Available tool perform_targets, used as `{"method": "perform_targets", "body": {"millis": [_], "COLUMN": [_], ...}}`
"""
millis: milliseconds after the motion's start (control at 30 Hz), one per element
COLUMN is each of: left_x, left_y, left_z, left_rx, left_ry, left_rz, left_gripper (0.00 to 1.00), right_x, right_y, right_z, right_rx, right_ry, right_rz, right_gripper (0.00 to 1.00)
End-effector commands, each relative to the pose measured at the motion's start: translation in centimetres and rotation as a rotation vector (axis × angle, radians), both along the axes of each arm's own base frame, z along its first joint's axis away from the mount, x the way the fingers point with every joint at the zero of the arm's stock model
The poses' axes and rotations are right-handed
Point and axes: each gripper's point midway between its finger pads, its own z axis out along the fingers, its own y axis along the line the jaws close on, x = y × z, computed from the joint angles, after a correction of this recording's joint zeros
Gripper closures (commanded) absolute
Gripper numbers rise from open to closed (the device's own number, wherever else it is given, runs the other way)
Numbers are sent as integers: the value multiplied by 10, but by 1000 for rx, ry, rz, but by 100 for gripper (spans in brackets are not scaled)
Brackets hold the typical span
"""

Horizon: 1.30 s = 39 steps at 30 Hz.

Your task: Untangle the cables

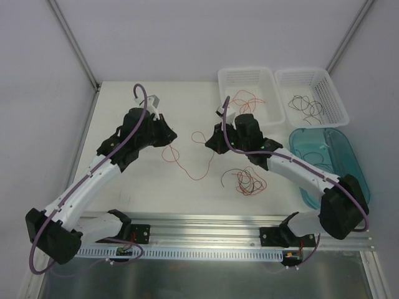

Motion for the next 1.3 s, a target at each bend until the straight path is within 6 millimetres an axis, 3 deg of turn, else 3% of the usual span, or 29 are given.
{"method": "perform_targets", "body": {"millis": [0,67,100,133,167,267,300,333,367,400,467,500,533,567,600,667,700,733,767,833,867,900,967,1000,1067,1133,1167,1200,1267], "left_x": [11,23,28,35,41,61,67,79,82,98,110,128,135,142,160,177,191,197,206,221,229,236,246,249,252,251,249,243,233], "left_y": [-28,-40,-50,-63,-71,-106,-116,-131,-145,-160,-180,-196,-204,-210,-225,-239,-249,-255,-262,-273,-276,-281,-285,-284,-280,-272,-268,-262,-248], "left_z": [37,34,55,48,54,83,115,104,137,120,127,130,130,157,128,139,118,112,115,86,82,58,31,25,10,22,11,36,58], "left_rx": [-42,-30,-57,-43,-45,-73,-102,-98,-128,-115,-129,-137,-144,-169,-155,-175,-173,-181,-206,-211,-222,-215,-206,-199,-183,-160,-139,-129,-113], "left_ry": [-67,-46,-79,-59,-71,-119,-183,-162,-232,-210,-236,-260,-272,-344,-315,-413,-422,-449,-526,-543,-579,-560,-536,-529,-500,-533,-512,-561,-584], "left_rz": [-115,-148,-185,-222,-242,-334,-356,-389,-424,-444,-481,-492,-507,-513,-521,-537,-548,-557,-559,-560,-548,-549,-541,-529,-519,-504,-498,-494,-471], "left_gripper": [97,97,97,96,97,97,96,96,97,97,96,96,96,95,95,94,92,92,91,83,74,64,46,25,11,1,1,1,1], "right_x": [-6,2,3,15,20,44,50,64,72,81,100,109,123,133,142,168,176,188,203,223,238,246,262,272,281,284,284,284,277], "right_y": [-19,-31,-41,-56,-64,-98,-107,-124,-132,-147,-160,-165,-176,-180,-184,-196,-199,-205,-207,-212,-213,-218,-218,-220,-218,-218,-218,-217,-216], "right_z": [45,64,68,72,82,107,113,118,130,136,140,147,140,142,147,138,135,137,123,119,99,93,88,67,64,56,58,59,68], "right_rx": [-1,-2,-21,-46,-54,-53,-54,-61,-55,-52,-46,-38,-49,-32,-18,3,9,15,5,16,3,-4,-3,-11,-5,-6,-4,-4,-7], "right_ry": [-69,-105,-106,-125,-135,-169,-181,-184,-205,-210,-213,-226,-211,-212,-222,-212,-210,-220,-201,-202,-176,-169,-163,-124,-108,-83,-84,-87,-93], "right_rz": [34,0,-21,-75,-102,-206,-237,-299,-332,-381,-441,-465,-505,-529,-547,-597,-607,-625,-637,-650,-656,-666,-663,-659,-644,-630,-629,-623,-613], "right_gripper": [99,99,99,99,99,99,99,99,99,99,99,99,99,99,99,99,99,99,99,99,99,99,96,86,76,63,57,47,39]}}
